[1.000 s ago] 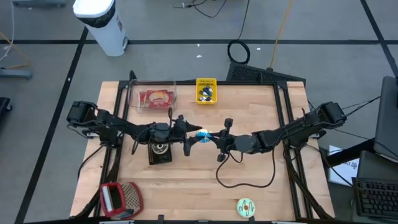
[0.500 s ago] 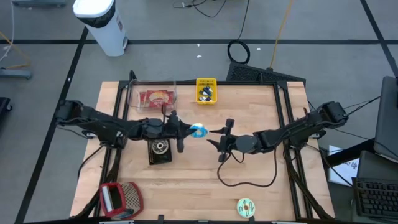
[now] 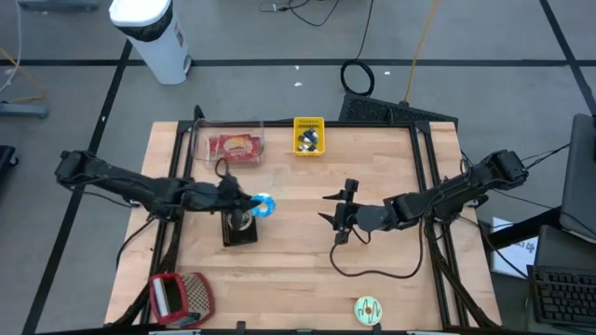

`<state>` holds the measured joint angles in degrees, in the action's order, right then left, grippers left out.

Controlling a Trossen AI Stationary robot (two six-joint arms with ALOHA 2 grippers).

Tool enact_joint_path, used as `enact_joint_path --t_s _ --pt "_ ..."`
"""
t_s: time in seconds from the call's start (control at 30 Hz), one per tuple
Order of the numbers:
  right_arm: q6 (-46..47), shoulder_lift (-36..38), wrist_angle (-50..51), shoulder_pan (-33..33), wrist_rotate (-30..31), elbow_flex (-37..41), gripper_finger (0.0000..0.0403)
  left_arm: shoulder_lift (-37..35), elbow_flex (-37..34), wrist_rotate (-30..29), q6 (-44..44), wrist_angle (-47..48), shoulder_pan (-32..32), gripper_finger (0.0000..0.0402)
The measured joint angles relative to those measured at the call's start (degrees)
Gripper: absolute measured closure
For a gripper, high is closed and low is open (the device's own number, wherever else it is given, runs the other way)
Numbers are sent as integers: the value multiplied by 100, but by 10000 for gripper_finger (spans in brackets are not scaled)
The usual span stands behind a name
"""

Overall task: Pick & Place Food Item
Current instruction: Put the blue donut into the black bin

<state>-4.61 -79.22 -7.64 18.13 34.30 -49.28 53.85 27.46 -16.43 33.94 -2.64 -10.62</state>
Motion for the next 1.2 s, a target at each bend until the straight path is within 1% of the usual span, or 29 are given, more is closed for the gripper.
enact_joint_path --t_s 0.2,0.37,0.43,0.6,0.77,0.9,1.0,1.13,1.2 --pt "-37 0 20 0 4 0 200 -997 -825 -195 837 328 -226 381" --pt "93 0 21 0 7 0 202 -1376 -1270 -199 1564 685 -494 391" --pt "93 0 17 0 7 0 203 -1426 -1392 -238 1754 708 -610 391" --pt "95 0 15 -2 7 0 206 -1428 -1531 -360 2046 718 -830 376" --pt "95 0 15 -2 9 0 207 -1439 -1538 -371 2174 876 -943 392" --pt "91 0 16 -13 9 0 206 -1469 -1538 -369 2209 931 -943 384" --pt "94 0 17 -13 9 0 207 -1470 -1538 -373 2407 1131 -943 376" --pt "95 0 17 -13 9 0 207 -1469 -1538 -490 2811 1567 -941 392" --pt "97 0 13 -13 9 0 206 -1469 -1538 -589 2883 1681 -939 392"
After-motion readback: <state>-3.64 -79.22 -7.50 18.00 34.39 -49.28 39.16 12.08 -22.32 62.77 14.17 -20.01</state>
